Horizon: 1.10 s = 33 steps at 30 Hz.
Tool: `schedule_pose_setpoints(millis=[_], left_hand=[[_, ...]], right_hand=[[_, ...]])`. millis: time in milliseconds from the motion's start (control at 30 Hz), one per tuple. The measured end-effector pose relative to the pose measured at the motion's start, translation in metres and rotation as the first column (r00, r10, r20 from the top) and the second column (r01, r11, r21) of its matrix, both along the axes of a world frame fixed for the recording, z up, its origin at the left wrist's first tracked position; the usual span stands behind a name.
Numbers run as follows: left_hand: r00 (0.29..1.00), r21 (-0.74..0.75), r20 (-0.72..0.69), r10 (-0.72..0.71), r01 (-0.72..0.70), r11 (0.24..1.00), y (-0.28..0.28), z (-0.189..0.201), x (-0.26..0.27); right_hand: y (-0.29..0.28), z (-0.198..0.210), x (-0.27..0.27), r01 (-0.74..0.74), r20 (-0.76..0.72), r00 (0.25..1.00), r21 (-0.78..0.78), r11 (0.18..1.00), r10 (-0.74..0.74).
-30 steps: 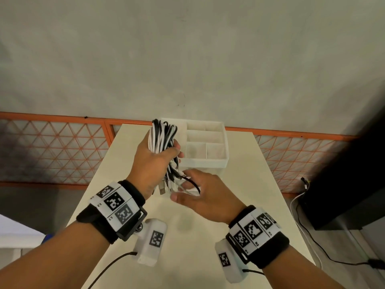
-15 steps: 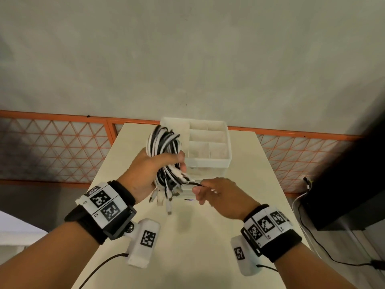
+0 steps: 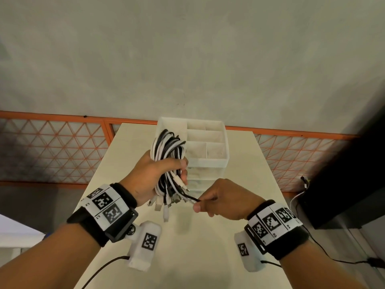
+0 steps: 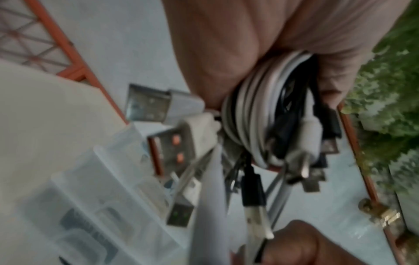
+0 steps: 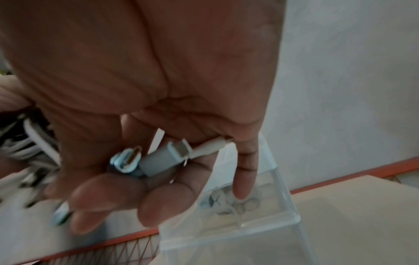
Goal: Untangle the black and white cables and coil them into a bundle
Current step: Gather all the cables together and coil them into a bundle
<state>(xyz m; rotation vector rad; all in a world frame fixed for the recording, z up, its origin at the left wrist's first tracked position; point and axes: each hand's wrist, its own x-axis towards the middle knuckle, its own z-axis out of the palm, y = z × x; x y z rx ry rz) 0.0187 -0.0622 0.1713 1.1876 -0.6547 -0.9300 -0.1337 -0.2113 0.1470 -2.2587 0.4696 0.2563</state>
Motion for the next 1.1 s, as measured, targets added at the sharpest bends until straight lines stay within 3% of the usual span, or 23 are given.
schedule_pose_setpoints(millis=[100,167,233,333,400,500,633,733,833,1000,1100], left_hand=[[0.972,0.151,0.223,-0.074,0.041,0.988,0.002,0.000,0.002],[0.945,0.222,0.294,-0.141,0.076,0.972,0.001,-0.001,0.001],[0.951,0.217,0.267,-0.156,0.098,0.971,0.001,-0.002,-0.001],[0.991,0.145,0.077,-0.105,0.094,0.985,0.002,-0.004,0.004],[0.975,0.194,0.156,-0.159,0.127,0.973,0.001,-0.003,0.005],[0.887,0.333,0.354,-0.296,0.176,0.926,-0.003,-0.007,-0.001],[0.885,0.358,0.409,-0.222,0.068,0.931,-0.012,-0.021,-0.009],[0.922,0.304,0.363,-0.134,0.019,0.953,-0.014,-0.025,-0.016],[0.945,0.233,0.312,-0.096,0.022,0.972,-0.016,-0.024,-0.021],[0.974,0.196,0.134,0.184,-0.208,0.958,-0.023,-0.022,-0.019],[0.982,0.169,0.023,0.187,-0.188,0.968,-0.021,-0.017,-0.015]], right_hand=[[-0.007,0.006,-0.001,0.035,0.005,0.999,-0.066,0.997,-0.035],[-0.009,0.010,0.000,0.011,0.009,1.000,-0.127,0.992,-0.010],[-0.009,0.013,0.001,-0.013,-0.004,1.000,-0.172,0.985,0.012],[-0.011,0.014,0.001,0.042,0.046,0.998,-0.174,0.984,-0.035],[-0.012,0.014,0.002,0.118,0.125,0.988,-0.199,0.973,-0.094],[-0.009,0.019,0.008,0.180,0.193,0.972,-0.249,0.952,-0.134],[0.001,0.026,0.017,0.234,0.210,0.962,-0.316,0.920,-0.173],[0.006,0.030,0.021,0.237,0.235,0.957,-0.288,0.928,-0.171],[0.010,0.030,0.019,0.307,0.313,0.914,-0.119,0.944,-0.258],[0.010,0.033,0.015,0.409,0.455,0.807,0.027,0.912,-0.375],[0.006,0.033,0.011,0.394,0.419,0.813,0.117,0.912,-0.405]])
